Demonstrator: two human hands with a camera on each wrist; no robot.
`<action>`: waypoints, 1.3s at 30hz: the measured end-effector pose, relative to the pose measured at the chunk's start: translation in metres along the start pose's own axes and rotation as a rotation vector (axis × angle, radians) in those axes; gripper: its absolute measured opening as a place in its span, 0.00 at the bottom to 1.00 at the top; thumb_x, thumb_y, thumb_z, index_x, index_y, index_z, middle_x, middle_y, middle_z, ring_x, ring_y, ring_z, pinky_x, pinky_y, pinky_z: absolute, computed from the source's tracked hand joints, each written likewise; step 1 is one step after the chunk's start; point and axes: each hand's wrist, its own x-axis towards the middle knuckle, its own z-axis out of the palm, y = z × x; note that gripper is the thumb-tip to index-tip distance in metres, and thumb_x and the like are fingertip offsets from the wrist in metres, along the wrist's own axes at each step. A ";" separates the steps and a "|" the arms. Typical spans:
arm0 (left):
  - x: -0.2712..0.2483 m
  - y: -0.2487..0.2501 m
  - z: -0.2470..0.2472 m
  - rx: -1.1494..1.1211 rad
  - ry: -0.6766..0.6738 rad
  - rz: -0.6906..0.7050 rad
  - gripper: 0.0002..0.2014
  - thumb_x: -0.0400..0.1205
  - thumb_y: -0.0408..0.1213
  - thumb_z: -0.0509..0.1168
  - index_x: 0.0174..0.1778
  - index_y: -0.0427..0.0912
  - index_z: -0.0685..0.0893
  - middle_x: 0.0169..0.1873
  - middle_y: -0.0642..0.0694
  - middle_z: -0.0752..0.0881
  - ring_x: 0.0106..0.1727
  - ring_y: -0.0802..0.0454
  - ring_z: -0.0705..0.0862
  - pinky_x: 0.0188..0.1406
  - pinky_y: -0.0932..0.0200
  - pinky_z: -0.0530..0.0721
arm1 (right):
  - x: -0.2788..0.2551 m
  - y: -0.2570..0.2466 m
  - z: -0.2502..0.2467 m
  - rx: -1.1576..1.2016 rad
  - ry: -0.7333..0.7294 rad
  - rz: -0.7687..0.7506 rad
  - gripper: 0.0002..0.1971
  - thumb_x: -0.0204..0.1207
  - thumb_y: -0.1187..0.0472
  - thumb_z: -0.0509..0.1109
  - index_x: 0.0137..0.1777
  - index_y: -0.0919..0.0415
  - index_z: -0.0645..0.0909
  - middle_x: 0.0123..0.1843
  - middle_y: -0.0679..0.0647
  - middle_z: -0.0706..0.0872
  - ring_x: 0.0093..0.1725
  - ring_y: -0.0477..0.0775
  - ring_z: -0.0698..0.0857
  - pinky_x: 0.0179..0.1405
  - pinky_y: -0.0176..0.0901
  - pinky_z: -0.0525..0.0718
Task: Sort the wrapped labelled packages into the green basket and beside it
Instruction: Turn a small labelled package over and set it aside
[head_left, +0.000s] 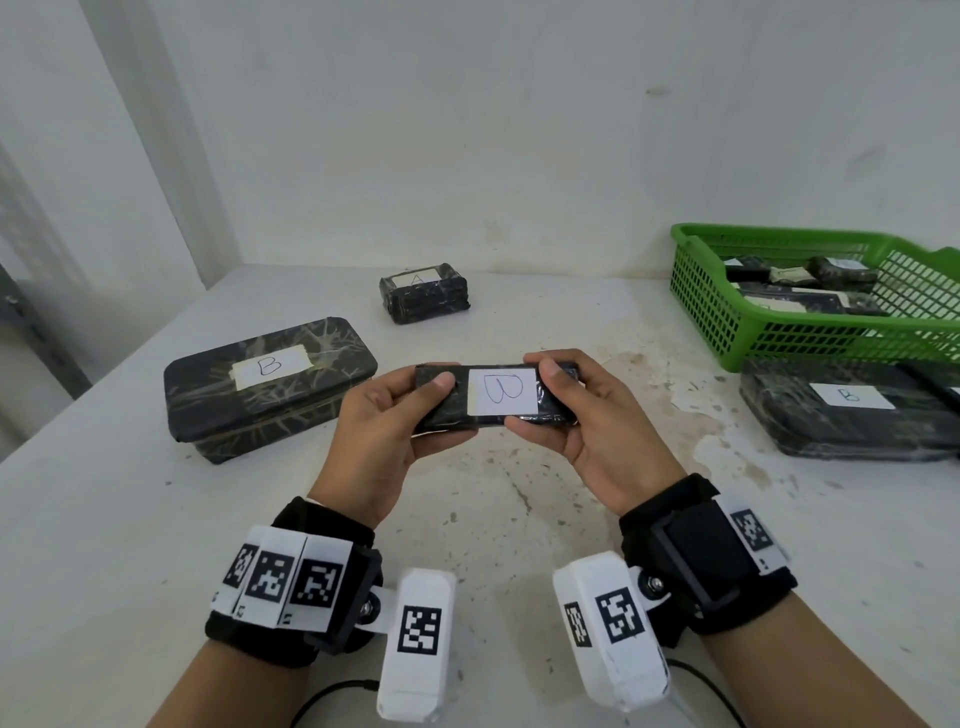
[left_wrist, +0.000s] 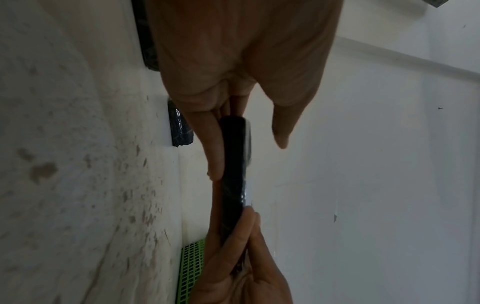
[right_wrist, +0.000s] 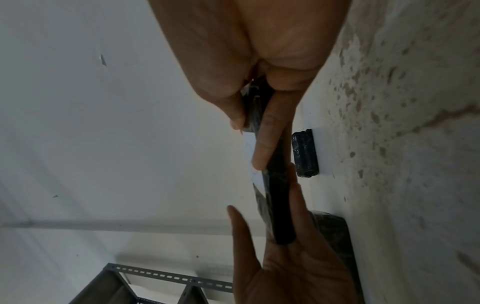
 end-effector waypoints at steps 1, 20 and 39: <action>0.000 -0.001 -0.001 0.008 0.009 0.014 0.08 0.83 0.30 0.64 0.52 0.34 0.88 0.44 0.38 0.93 0.44 0.47 0.92 0.38 0.58 0.91 | -0.001 -0.001 0.001 -0.002 0.000 0.012 0.08 0.84 0.64 0.62 0.53 0.67 0.81 0.54 0.61 0.87 0.50 0.54 0.92 0.37 0.40 0.90; 0.000 0.005 -0.004 -0.013 -0.057 -0.005 0.12 0.77 0.32 0.67 0.54 0.32 0.87 0.47 0.39 0.92 0.47 0.48 0.92 0.43 0.59 0.91 | -0.004 0.000 0.006 0.039 0.013 0.029 0.07 0.83 0.71 0.63 0.58 0.65 0.79 0.52 0.61 0.88 0.45 0.51 0.92 0.39 0.37 0.89; 0.000 0.004 -0.006 -0.063 -0.057 0.029 0.16 0.78 0.23 0.65 0.62 0.31 0.82 0.53 0.39 0.92 0.54 0.46 0.91 0.47 0.61 0.90 | -0.003 -0.004 0.003 0.088 -0.072 0.081 0.18 0.81 0.71 0.64 0.70 0.65 0.75 0.65 0.68 0.86 0.53 0.60 0.90 0.51 0.46 0.91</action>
